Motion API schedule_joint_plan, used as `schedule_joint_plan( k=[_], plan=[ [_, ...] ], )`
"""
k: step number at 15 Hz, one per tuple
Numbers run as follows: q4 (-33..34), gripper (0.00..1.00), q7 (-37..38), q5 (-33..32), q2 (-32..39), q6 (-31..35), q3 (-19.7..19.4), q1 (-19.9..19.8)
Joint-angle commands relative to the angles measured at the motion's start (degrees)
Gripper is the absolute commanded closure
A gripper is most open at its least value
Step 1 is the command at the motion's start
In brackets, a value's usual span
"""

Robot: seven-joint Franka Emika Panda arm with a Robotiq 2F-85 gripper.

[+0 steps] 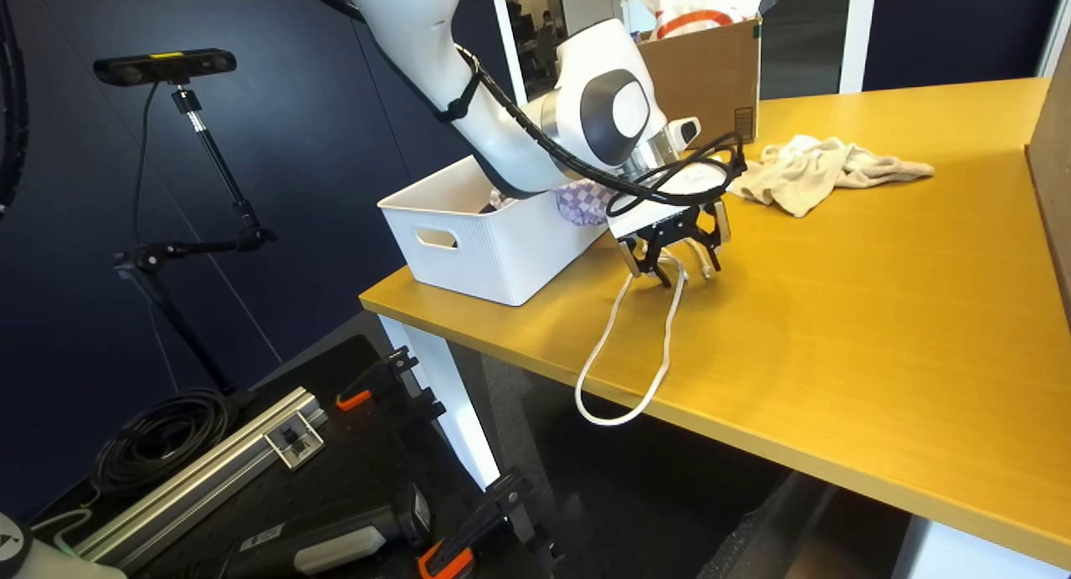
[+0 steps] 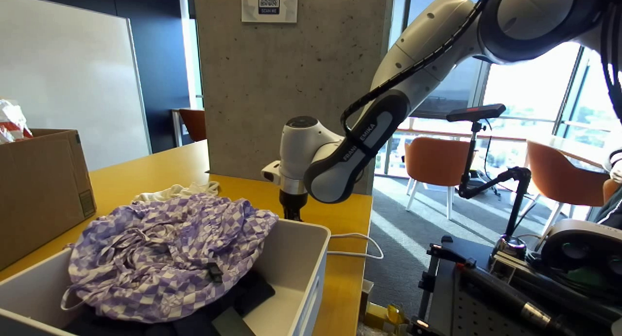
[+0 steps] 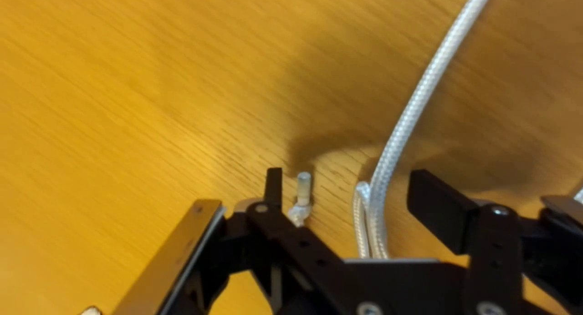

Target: Put the rope inside basket

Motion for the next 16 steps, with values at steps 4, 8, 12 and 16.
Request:
schedule_joint_plan(
  k=[4, 8, 12, 16],
  plan=[
    [6.06, 0.00, -2.88, 2.80, 0.76, -3.06, 3.78, -1.45],
    [8.32, 0.00, -7.75, 7.47, 2.25, -6.21, 8.22, -4.35],
    [9.34, 0.00, -11.06, 10.52, 3.46, -8.12, 9.55, -5.99],
    [9.44, 0.00, -13.50, 11.51, 4.84, -8.33, 9.37, -6.95]
  ],
)
